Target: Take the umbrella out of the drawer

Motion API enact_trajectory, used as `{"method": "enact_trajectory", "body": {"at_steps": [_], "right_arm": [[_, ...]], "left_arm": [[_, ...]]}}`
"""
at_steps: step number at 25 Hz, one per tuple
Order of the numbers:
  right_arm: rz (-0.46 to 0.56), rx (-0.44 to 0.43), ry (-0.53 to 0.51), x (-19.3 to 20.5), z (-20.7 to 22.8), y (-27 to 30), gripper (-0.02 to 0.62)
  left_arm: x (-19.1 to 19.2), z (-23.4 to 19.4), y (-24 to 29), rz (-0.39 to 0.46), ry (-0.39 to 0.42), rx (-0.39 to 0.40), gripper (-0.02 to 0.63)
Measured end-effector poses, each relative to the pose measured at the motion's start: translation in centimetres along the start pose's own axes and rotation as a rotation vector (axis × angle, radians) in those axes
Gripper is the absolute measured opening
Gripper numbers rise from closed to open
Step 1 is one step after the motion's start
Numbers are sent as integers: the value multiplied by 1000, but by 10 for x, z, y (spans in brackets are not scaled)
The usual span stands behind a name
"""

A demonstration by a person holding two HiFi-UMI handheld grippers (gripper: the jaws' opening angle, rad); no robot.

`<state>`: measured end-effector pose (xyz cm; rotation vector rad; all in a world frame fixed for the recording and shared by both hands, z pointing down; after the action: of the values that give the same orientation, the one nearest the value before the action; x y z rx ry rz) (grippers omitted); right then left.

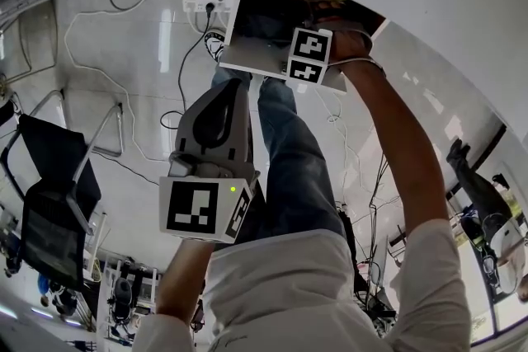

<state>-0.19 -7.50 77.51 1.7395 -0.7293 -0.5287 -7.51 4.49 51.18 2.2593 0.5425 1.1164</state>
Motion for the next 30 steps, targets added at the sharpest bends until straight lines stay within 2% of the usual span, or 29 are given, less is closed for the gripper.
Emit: {"method": "enact_trajectory", "body": {"at_steps": [30], "right_arm": [[12,19,18,-3,-3,-32,259]], "left_arm": [[4,5,-23,40,-5,-13,17]]}}
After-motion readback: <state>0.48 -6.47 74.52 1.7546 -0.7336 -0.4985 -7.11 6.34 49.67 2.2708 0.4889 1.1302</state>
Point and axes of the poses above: the fingertips, and each gripper's own axes: y forward along the fingers, z to its right, x out of its underside, the point moved 3 cm from there along -y, backward along the fingers, and after that the axes turned 9 degrees about x, right-handed, at the moved point
